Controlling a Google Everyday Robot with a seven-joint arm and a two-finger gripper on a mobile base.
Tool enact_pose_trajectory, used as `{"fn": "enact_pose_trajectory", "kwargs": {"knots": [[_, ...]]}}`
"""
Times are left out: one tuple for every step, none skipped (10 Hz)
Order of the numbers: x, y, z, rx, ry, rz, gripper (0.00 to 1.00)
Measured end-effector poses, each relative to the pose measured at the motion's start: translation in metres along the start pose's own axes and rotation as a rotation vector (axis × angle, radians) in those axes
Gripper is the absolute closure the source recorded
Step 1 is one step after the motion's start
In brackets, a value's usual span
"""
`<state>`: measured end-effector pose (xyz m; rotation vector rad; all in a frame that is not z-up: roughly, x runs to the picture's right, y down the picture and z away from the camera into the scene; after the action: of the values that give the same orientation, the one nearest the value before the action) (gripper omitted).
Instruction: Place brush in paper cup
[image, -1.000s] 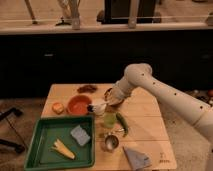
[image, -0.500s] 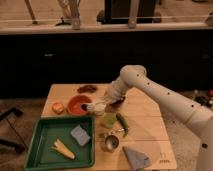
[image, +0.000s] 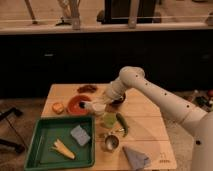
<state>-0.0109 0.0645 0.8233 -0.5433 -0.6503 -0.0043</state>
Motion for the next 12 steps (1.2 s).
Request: {"fn": "enact_pose_trajectory", "kwargs": {"knots": [[0.0014, -0.0017, 0.0009, 0.003, -0.002, 0.009, 1.0], [0.003, -0.003, 0.0016, 0.003, -0.002, 0.016, 1.0], [0.0046, -0.0039, 0.002, 0.003, -0.002, 0.023, 0.99], [0.0051, -0.0053, 0.0029, -0.002, -0.005, 0.029, 0.9], [0.0048, -0.0062, 0.004, -0.007, -0.007, 0.033, 0.8], [0.0045, -0.0068, 0.0046, -0.011, -0.007, 0.035, 0.72], [0.0044, -0.0071, 0.0055, -0.016, -0.008, 0.038, 0.6], [0.0044, -0.0072, 0.0058, -0.018, -0.009, 0.041, 0.52], [0.0046, -0.007, 0.0055, -0.02, -0.009, 0.044, 0.42], [0.0043, -0.0065, 0.0056, -0.023, -0.009, 0.045, 0.3], [0.0032, -0.0062, 0.0051, -0.024, -0.01, 0.044, 0.22], [0.0024, -0.0053, 0.0045, -0.024, -0.012, 0.043, 0.2]]}}
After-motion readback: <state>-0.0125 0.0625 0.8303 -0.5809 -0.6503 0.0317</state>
